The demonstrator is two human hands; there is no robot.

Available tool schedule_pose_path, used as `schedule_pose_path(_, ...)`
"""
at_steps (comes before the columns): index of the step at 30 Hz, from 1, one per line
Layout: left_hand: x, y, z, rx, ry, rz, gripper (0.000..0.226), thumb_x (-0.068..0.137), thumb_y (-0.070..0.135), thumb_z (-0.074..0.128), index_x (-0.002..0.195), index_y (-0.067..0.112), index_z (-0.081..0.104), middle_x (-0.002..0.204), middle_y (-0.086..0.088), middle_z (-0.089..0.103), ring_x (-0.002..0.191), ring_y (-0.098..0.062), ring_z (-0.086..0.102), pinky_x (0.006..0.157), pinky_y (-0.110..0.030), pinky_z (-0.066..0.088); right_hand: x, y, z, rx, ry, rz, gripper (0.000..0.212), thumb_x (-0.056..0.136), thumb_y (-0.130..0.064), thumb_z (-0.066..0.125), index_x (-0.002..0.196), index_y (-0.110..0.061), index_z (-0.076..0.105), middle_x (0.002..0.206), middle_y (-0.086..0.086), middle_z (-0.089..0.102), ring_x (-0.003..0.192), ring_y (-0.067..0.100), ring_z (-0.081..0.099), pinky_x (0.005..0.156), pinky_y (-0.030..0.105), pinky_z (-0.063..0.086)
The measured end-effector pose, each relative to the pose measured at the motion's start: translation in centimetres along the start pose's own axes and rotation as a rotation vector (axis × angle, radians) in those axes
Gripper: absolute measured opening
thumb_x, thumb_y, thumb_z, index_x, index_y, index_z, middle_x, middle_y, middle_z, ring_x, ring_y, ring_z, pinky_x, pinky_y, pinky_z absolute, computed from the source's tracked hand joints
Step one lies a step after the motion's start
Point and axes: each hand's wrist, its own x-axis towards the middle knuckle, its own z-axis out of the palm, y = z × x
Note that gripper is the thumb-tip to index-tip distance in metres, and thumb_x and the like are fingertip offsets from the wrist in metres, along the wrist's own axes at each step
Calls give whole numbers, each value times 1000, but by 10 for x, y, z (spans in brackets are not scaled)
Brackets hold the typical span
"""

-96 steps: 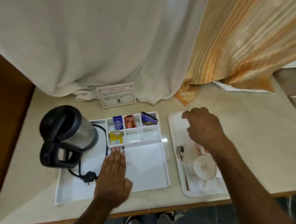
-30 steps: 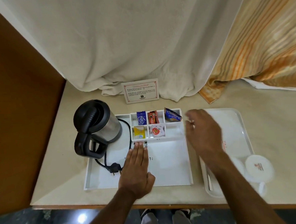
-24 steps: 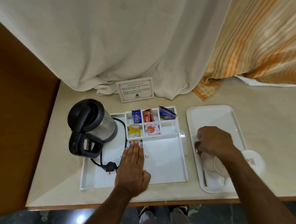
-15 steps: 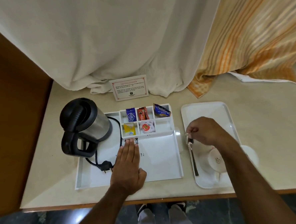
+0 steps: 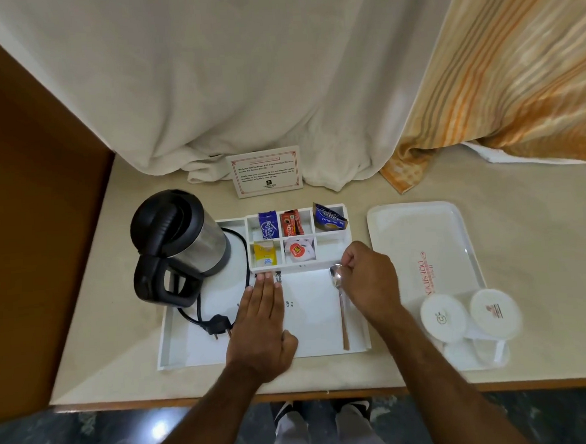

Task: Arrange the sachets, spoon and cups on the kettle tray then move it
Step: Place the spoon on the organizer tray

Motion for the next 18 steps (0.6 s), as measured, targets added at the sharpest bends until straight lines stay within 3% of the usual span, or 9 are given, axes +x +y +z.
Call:
schedule_pose_path(5, 1, 0, 2, 0, -2, 3, 87, 80, 39, 42, 152, 1, 12, 162, -20, 7, 150, -32, 1, 121, -50, 12, -9, 4, 17, -82, 86, -5, 13, 92, -25, 56, 83, -23, 46, 75, 1, 63, 65, 19, 54, 58, 30, 41)
schedule_pose_path(7, 1, -1, 3, 0, 4, 5, 87, 80, 40, 42, 153, 2, 11, 162, -19, 6, 151, -31, 1, 122, -49, 11, -16, 3, 18, -42, 132, 8, 8, 92, -27, 56, 90, -20, 52, 84, 5, 66, 72, 20, 56, 63, 31, 46)
schedule_pose_path(10, 0, -3, 5, -17, 0, -5, 89, 81, 41, 42, 154, 5, 6, 163, -15, 1, 151, -28, -5, 122, -46, 6, -32, 3, 6, 91, 238, 38, 19, 89, -27, 62, 105, -17, 61, 99, 5, 69, 90, 23, 62, 76, 32, 50)
schedule_pose_path(14, -1, -1, 0, -18, -2, -6, 87, 81, 39, 40, 153, 4, 6, 162, -18, 3, 151, -29, -4, 122, -47, 8, -64, 15, -30, 99, 436, -166, 16, 87, -18, 61, 101, -11, 65, 93, 7, 72, 84, 26, 64, 73, 29, 46)
schedule_pose_path(18, 1, 17, -16, 53, -42, -42, 84, 81, 39, 31, 150, -5, 9, 159, -28, 8, 149, -38, 4, 121, -50, 7, -92, 58, -79, -10, 515, -230, 26, 81, -10, 64, 106, -3, 66, 109, 17, 69, 98, 34, 63, 89, 42, 50)
